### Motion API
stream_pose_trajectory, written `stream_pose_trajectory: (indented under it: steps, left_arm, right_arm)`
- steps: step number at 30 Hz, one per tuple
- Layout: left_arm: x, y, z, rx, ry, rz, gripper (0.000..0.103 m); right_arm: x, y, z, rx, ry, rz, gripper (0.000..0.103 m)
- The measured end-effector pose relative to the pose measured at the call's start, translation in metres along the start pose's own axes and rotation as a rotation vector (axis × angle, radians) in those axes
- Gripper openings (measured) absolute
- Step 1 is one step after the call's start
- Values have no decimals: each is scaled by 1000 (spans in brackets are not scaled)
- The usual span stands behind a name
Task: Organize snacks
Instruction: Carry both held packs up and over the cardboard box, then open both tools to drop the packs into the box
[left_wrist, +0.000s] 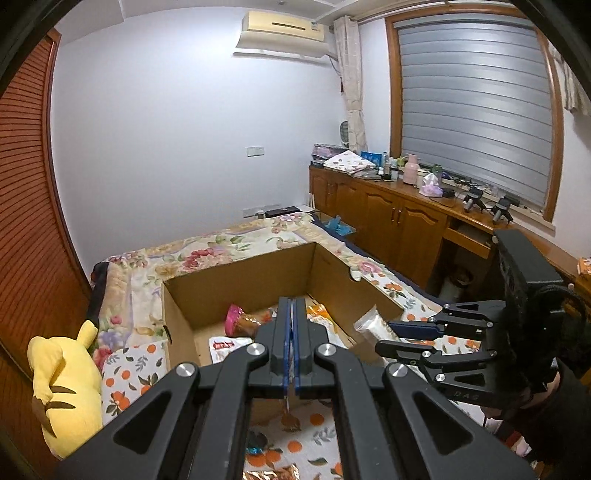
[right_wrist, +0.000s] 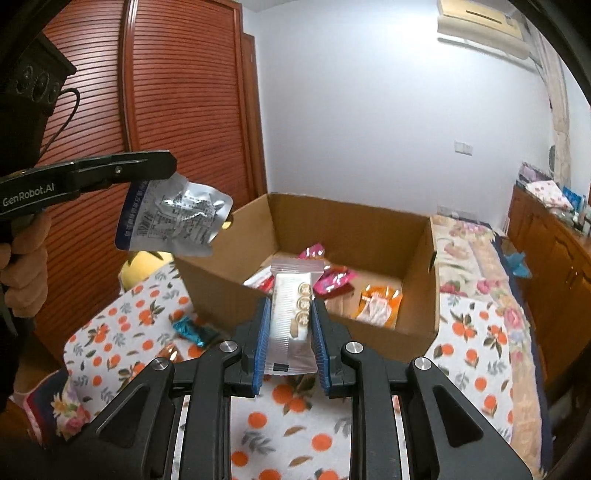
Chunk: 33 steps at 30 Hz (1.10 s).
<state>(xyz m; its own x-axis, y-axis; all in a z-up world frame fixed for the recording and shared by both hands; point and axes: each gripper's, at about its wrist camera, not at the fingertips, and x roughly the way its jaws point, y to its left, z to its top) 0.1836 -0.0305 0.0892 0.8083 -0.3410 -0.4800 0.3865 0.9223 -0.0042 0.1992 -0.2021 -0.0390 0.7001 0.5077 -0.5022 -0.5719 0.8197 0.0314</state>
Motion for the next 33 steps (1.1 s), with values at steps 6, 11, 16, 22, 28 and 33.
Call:
stream_pose_trajectory:
  steps: [6,11,16,22,28,33]
  left_arm:
    - [32,16,6,-11,33,28,0]
    - [62,31,0,-35,73,38,0]
    - [88,42,-8,-53,110,36,0]
    - [108,50,-14,-61,135,28,0]
    - [121,56,-20,-65,154,22,0]
    - [128,59,-24,-66,165,28,0]
  right_arm:
    - [19,-13,16,-6,4,8,20]
    - [43,-25,22,-3,29,11,20]
    - [64,-33,25,0,58,14,20]
    - [85,-39,26,-1,85,17,21]
    - [102,-40,24,-3,114,24,21]
    - [110,-40,23,-6,132,27,21]
